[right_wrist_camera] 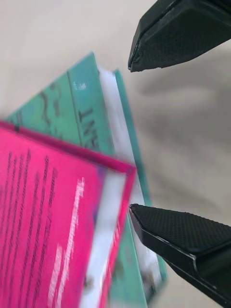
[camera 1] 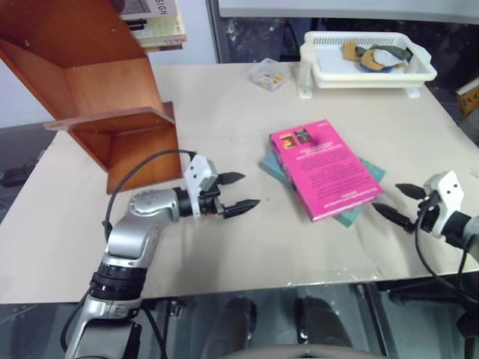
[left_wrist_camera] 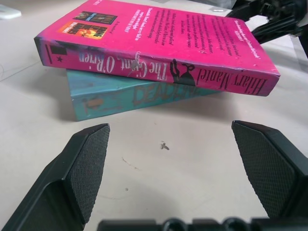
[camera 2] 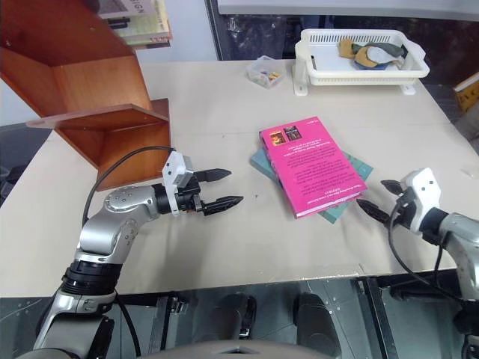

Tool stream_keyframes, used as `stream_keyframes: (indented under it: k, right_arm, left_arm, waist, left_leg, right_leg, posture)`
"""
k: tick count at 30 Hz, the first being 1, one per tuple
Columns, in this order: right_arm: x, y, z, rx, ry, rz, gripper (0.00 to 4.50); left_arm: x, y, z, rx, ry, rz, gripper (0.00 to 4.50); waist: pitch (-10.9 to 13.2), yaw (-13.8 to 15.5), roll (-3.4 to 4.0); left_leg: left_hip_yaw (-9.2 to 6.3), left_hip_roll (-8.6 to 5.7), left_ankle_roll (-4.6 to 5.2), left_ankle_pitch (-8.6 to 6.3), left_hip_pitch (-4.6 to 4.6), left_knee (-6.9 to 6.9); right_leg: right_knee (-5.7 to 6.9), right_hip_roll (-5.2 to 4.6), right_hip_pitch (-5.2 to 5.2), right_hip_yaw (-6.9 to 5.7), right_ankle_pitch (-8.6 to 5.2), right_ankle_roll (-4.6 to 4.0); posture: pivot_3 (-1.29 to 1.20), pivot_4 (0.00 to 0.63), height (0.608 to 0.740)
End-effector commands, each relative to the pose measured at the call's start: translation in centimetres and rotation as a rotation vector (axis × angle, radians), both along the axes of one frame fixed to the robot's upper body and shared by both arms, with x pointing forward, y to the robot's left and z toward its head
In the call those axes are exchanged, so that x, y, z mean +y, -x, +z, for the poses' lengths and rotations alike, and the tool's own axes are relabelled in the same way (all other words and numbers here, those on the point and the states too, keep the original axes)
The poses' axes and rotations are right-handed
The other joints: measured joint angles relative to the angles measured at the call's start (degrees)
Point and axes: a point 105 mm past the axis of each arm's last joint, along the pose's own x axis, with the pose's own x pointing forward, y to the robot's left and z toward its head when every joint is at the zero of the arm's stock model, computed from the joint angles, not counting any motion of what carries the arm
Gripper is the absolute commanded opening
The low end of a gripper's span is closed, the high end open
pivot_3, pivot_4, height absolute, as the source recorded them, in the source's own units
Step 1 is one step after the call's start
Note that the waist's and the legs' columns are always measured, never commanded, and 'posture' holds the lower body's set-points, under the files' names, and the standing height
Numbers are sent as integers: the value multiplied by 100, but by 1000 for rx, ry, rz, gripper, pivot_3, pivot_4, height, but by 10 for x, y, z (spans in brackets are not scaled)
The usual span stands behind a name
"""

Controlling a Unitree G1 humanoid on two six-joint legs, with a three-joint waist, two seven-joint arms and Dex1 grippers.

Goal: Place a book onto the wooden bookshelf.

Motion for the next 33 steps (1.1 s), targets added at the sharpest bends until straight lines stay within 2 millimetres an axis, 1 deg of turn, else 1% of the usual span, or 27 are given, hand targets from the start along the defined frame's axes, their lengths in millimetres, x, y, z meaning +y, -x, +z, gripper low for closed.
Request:
stream_keyframes:
  k: [1,2,4,6,8,11,13,15,16,19,21,22,25,28,33]
  right_arm:
    - [-10,4,31,-49,45,33,4495]
    - [-9,6,38,-48,55,63,4495]
    - [-1,4,53,-77,35,106,4495]
    - [19,-8,69,-142,-31,144,4495]
    - [40,-19,76,-178,-100,182,4495]
    - [69,-30,75,-160,-190,246,4495]
    - [84,-37,68,-130,-187,283,4495]
    - [98,-48,62,-102,-167,309,4495]
    - [103,-52,61,-93,-160,318,4495]
    - [108,-66,53,-40,-133,312,4495]
    - [105,-77,45,8,-86,277,4495]
    - [104,-78,42,39,-75,279,4495]
    - [105,-72,36,144,-67,329,4495]
    - [107,-64,33,197,-55,387,4495]
    - [108,-42,31,271,-25,516,4495]
  left_arm:
    - [-2,3,11,-46,3,-20,4463]
    - [-2,4,10,-46,2,-19,4463]
    - [-1,5,10,-46,0,-18,4463]
    - [-1,4,10,-45,1,-15,4463]
    - [-2,4,9,-45,2,-14,4463]
    - [-3,4,8,-44,3,-16,4463]
    - [-4,3,8,-46,1,-16,4463]
    - [-4,3,9,-48,2,-16,4463]
    - [-4,2,9,-49,3,-16,4463]
    - [-5,1,9,-56,3,-12,4463]
    - [-4,1,10,-60,5,-8,4463]
    - [-4,1,10,-61,6,-4,4463]
    - [-3,3,7,-58,5,3,4463]
    - [-3,3,7,-58,7,7,4463]
    - [-4,2,6,-59,10,12,4463]
  waist:
    - [0,-11,0]
    - [1,-11,0]
    - [1,-30,0]
    - [2,-53,1]
    - [3,-72,2]
    - [5,-39,-2]
    - [6,-6,-3]
    - [7,7,-2]
    - [7,-2,-2]
    - [8,20,-2]
    - [8,12,-2]
    - [8,9,-2]
    - [7,-6,-2]
    - [7,-9,-2]
    - [6,-17,-2]
  left_leg:
    - [2,0,0,0,0,0]
    - [2,0,0,0,0,0]
    - [2,2,0,0,0,-1]
    - [3,8,0,0,0,-2]
    - [7,12,0,0,2,-2]
    - [5,17,-1,0,4,-2]
    - [0,15,-1,0,-1,-4]
    - [0,3,-1,0,-19,-4]
    - [4,-2,-1,0,-20,-4]
    - [1,-10,-4,2,-21,-15]
    - [1,-10,-18,11,-21,-22]
    - [2,-11,-19,11,-21,-26]
    - [0,-10,-19,11,-19,-45]
    - [0,-8,-19,11,-17,-57]
    - [0,-8,-17,10,-18,-64]
  right_leg:
    - [0,0,0,1,0,0]
    - [-1,0,0,0,0,0]
    - [-2,-1,0,1,0,0]
    - [-2,-2,0,2,0,0]
    - [-1,2,-1,6,0,0]
    - [0,6,-2,4,0,-1]
    - [-3,4,-3,-1,0,-1]
    - [-6,-3,-18,-1,0,-1]
    - [-9,-6,-20,3,1,-1]
    - [-18,-23,-21,-1,0,-1]
    - [-21,-23,-23,-1,0,-1]
    - [-21,-23,-24,0,0,-1]
    - [-31,-23,-27,-1,0,-2]
    - [-46,-22,-26,-2,0,-3]
    - [-65,-23,-23,-2,0,-2]
  posture:
    - [0,150,740]
    - [0,150,740]
    - [0,150,740]
    - [0,150,740]
    - [0,150,740]
    - [0,150,740]
    - [0,150,740]
    - [0,150,740]
    - [0,150,740]
    - [0,150,740]
    - [0,150,740]
    - [0,150,740]
    - [0,150,740]
    - [0,150,740]
    - [0,150,740]
